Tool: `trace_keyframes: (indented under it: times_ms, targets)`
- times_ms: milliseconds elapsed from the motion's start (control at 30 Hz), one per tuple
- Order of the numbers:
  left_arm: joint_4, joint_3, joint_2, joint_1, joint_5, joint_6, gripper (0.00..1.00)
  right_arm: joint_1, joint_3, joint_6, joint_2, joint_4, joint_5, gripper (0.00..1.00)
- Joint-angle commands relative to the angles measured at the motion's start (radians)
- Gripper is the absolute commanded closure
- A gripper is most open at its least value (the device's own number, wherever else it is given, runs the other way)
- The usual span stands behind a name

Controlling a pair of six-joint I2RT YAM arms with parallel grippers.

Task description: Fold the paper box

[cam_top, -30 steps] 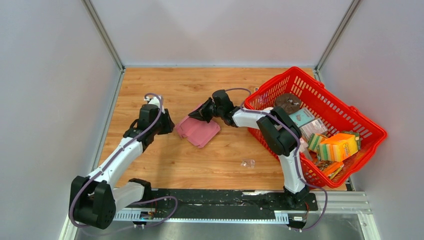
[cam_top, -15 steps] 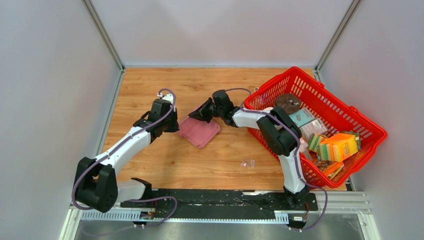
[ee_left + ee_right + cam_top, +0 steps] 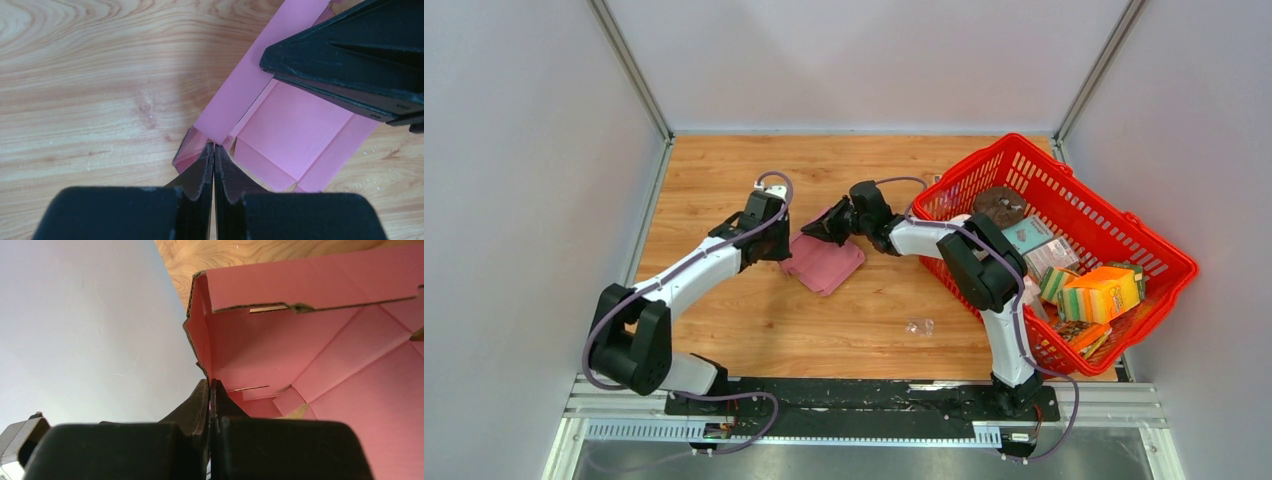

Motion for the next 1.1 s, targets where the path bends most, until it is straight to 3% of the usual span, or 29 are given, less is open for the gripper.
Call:
trace_keyframes:
  times_ms: [0,200,467,567,600,700,733,833,1067]
  targets:
    - [0.042,0.069,0.063,-0.007,0.016,0.001,0.93,0.005,-0.033,0.072,-0.007,0.053,-0.001,1.00]
    - [0.100,0.049,0.039,-0.011,0.021,0.001,0.91,0.002,-0.050,0.095,-0.005,0.091,-0.008,1.00]
    - [0.071,-0.181,-0.292,-0.007,-0.088,-0.019,0.77,-0.007,-0.073,0.049,-0.012,0.086,-0.010,1.00]
    - [0.011,-0.230,-0.357,0.059,-0.048,-0.074,0.71,-0.012,-0.077,0.040,-0.022,0.083,-0.005,1.00]
    - [0.007,-0.238,-0.360,0.085,-0.028,-0.091,0.71,-0.012,-0.081,0.041,-0.024,0.085,-0.005,1.00]
    - [0.013,-0.238,-0.313,0.121,0.018,-0.129,0.50,-0.012,-0.085,0.052,-0.022,0.105,-0.010,1.00]
    - [0.016,-0.221,-0.261,0.121,0.030,-0.131,0.48,-0.012,-0.085,0.056,-0.021,0.109,-0.011,1.00]
    - [0.019,-0.184,-0.159,0.121,0.071,-0.115,0.46,-0.012,-0.091,0.058,-0.021,0.111,-0.013,1.00]
    - [0.227,-0.206,-0.061,0.109,0.173,-0.089,0.50,-0.012,-0.090,0.058,-0.022,0.111,-0.013,1.00]
